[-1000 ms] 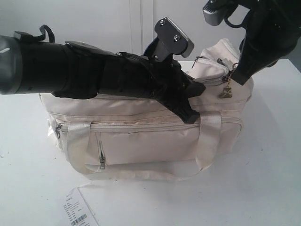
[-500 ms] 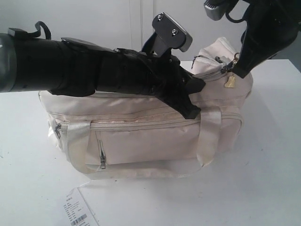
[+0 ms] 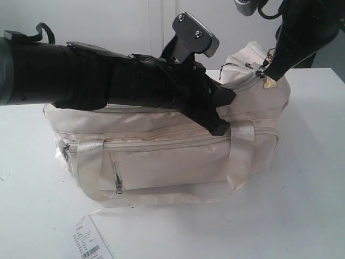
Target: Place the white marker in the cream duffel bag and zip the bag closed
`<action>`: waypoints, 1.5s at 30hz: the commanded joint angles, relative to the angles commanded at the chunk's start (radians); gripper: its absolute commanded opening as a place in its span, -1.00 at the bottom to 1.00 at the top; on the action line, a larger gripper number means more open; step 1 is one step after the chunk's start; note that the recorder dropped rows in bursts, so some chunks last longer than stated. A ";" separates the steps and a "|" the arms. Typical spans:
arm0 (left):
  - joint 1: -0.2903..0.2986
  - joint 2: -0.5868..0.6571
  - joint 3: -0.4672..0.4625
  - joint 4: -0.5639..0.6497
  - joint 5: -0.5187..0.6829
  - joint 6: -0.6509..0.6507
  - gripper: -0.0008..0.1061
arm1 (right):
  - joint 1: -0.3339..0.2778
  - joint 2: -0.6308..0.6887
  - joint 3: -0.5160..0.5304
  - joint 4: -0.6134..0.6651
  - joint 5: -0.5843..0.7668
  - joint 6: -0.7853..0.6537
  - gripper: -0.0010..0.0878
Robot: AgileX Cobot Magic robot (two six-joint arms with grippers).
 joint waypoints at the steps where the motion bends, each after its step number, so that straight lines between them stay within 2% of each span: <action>1: 0.000 -0.001 0.004 0.000 0.000 0.000 -0.99 | 0.000 0.000 0.000 0.002 -0.007 0.000 -0.98; 33: 0.000 -0.009 0.004 0.024 0.052 0.008 -0.99 | 0.000 0.122 0.000 0.006 -0.238 0.031 -0.98; 38: 0.000 -0.009 0.004 0.024 0.053 0.008 -0.99 | 0.000 0.138 0.000 0.004 -0.315 0.034 -0.98; 45: 0.000 -0.009 0.004 0.024 0.053 0.008 -0.99 | -0.050 0.186 0.000 0.006 -0.350 0.070 -0.98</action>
